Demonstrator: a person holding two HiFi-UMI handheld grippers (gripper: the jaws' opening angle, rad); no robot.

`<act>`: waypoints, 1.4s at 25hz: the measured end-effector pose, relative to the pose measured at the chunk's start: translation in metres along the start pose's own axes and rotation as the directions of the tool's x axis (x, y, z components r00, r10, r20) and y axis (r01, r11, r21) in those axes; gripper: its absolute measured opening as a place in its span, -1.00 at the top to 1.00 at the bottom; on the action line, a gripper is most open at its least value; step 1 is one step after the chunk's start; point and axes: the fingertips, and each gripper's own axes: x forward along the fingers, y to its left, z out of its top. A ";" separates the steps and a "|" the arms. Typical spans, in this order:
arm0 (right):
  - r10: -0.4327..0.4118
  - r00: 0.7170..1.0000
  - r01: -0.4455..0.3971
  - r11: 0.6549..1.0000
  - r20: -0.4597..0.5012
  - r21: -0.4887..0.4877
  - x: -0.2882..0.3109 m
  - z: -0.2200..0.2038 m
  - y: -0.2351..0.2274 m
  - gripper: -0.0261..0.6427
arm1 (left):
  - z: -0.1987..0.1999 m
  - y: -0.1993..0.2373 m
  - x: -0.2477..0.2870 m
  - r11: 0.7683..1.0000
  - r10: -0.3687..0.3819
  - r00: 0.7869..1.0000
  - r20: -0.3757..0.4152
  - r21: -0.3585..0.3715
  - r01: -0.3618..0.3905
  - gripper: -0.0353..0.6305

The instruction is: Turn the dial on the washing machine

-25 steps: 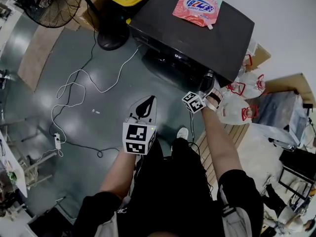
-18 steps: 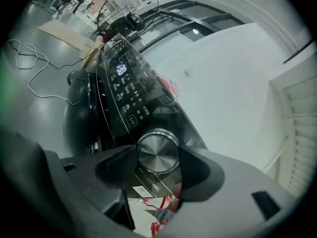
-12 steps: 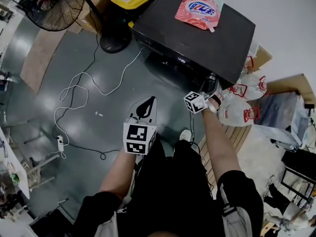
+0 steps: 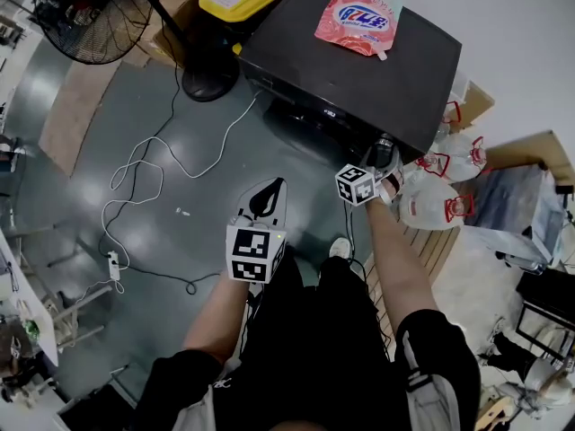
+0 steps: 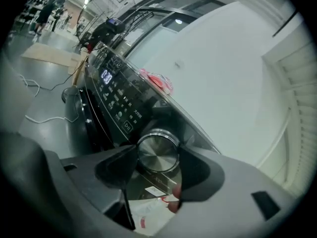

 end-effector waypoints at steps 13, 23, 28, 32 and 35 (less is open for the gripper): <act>0.110 0.990 -0.068 0.918 -0.086 0.390 -0.001 0.001 -0.006 0.11 | -0.004 0.000 -0.001 1.000 0.005 1.000 -0.011 0.003 -0.005 0.86; 0.164 0.983 -0.110 0.891 -0.087 0.440 -0.002 0.001 -0.007 0.11 | -0.002 -0.003 -0.002 1.000 0.001 1.000 -0.007 0.010 -0.001 0.86; 0.243 0.966 -0.149 0.802 -0.087 0.578 -0.003 0.002 -0.009 0.11 | 0.001 -0.001 -0.002 1.000 0.004 1.000 0.000 0.010 -0.004 0.86; 0.295 0.955 -0.187 0.707 -0.044 0.682 0.000 -0.001 -0.010 0.11 | 0.003 0.000 -0.001 1.000 0.005 1.000 0.002 0.010 -0.005 0.86; 0.299 0.954 -0.198 0.697 -0.029 0.689 0.000 0.000 -0.012 0.11 | 0.004 -0.001 0.000 1.000 0.003 1.000 0.003 0.012 -0.003 0.86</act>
